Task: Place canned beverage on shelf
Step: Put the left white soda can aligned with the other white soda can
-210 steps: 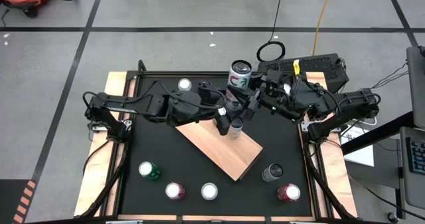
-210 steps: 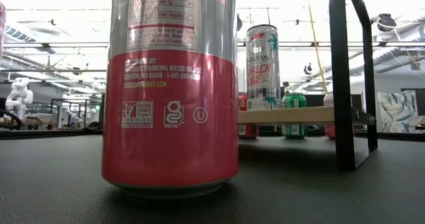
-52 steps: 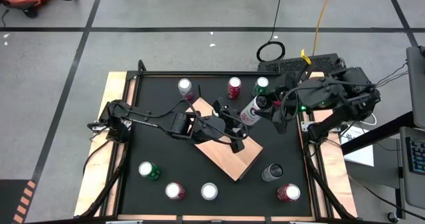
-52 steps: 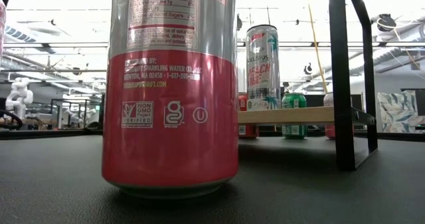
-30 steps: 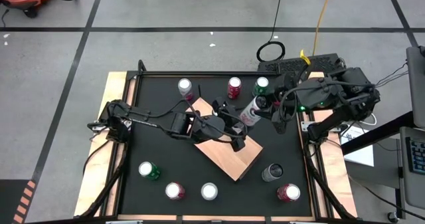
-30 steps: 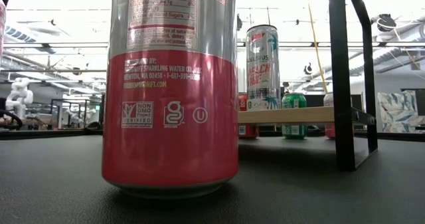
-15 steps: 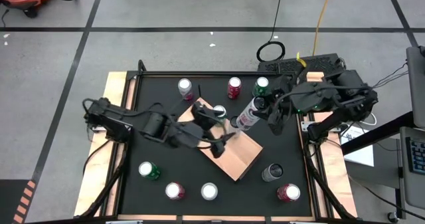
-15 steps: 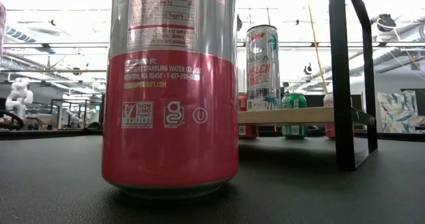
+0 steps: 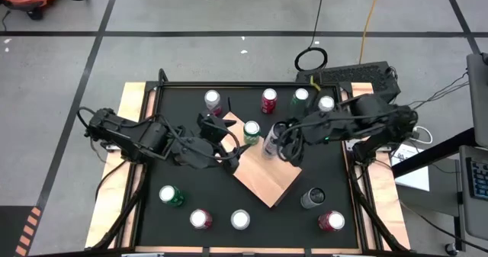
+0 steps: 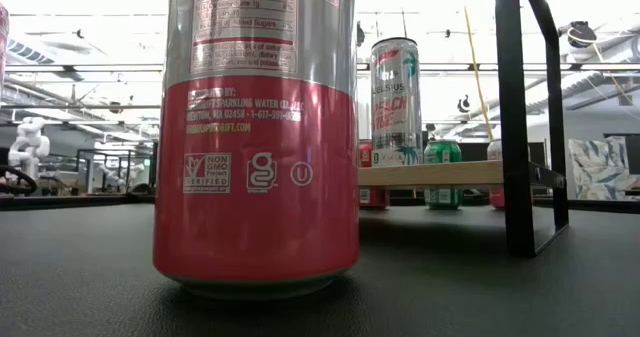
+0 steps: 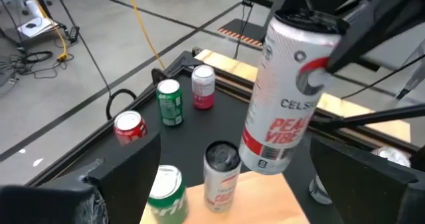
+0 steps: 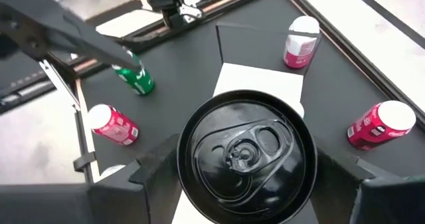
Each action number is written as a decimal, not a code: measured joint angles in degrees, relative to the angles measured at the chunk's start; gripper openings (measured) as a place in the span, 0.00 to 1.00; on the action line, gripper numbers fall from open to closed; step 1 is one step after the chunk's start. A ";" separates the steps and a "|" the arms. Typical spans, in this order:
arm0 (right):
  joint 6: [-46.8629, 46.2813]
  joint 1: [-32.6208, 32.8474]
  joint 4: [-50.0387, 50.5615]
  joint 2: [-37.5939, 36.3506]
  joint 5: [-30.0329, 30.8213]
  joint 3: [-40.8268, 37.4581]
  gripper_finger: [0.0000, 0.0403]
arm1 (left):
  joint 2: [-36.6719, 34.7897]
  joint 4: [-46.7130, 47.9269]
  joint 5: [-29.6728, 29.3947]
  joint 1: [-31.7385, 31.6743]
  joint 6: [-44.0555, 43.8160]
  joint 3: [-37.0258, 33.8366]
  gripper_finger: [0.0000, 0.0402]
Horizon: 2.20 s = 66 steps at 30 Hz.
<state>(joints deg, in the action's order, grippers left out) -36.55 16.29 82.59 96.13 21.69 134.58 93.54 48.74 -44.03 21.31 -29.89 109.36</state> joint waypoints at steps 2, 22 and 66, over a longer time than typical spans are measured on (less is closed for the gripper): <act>0.92 0.02 0.00 0.98 -0.55 0.00 0.59 | 0.00 1.49 0.00 0.21 -1.32 0.00 0.97; 7.22 2.58 -2.27 8.13 3.79 -1.74 0.59 | 0.00 7.33 -0.19 3.97 -8.85 0.00 0.97; 12.21 0.94 -20.89 9.54 2.21 -25.05 0.59 | 0.02 7.57 0.29 4.60 -8.79 -0.02 0.97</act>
<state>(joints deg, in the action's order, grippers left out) -24.34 17.23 61.70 105.67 23.90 109.54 93.56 56.30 -43.75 25.91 -38.68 109.34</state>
